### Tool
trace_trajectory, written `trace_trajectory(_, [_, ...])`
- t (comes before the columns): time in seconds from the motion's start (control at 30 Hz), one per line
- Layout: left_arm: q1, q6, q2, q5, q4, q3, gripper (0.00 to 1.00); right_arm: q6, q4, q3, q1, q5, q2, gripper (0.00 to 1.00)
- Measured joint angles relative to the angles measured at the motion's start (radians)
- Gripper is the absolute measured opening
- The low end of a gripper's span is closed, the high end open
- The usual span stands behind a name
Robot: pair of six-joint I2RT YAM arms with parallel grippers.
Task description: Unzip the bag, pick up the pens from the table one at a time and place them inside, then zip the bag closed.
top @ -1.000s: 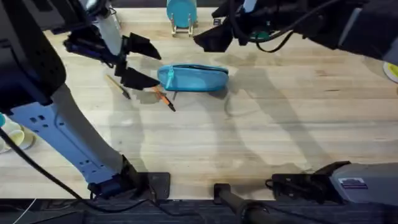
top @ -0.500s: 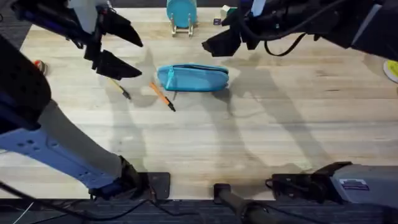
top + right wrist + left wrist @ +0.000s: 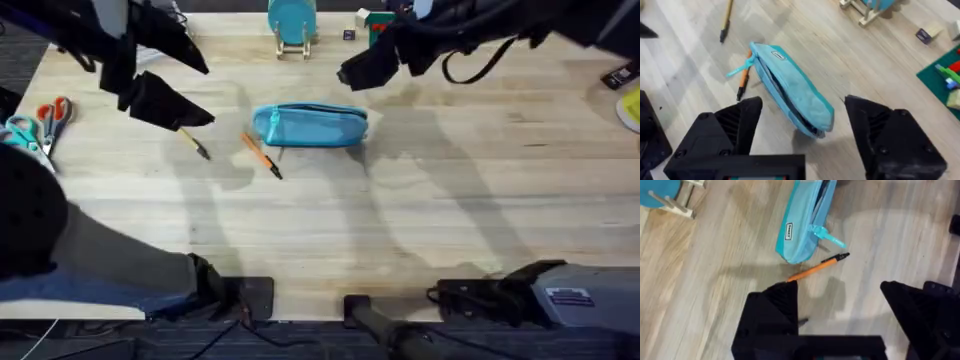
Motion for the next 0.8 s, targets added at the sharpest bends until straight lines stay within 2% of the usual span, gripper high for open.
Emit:
trace_trajectory(0.17, [0.0,-0.089,-0.084,-0.023,-0.003,0.0,0.995,-0.035,-0.091,0.057,0.0,0.027,-0.001,0.996])
trace_trajectory(0.43, [0.0,-0.283,-0.21,-0.061,-0.003,0.0,0.995,-0.055,-0.21,0.11,0.0,0.107,-0.001,0.995])
trace_trajectory(0.67, [0.0,-0.393,-0.306,-0.075,0.0,0.0,0.995,-0.058,-0.295,0.146,0.0,0.12,-0.002,0.995])
trace_trajectory(0.8, [0.0,-0.48,-0.325,-0.074,0.0,0.0,0.995,-0.061,-0.324,0.146,0.0,0.126,-0.002,0.995])
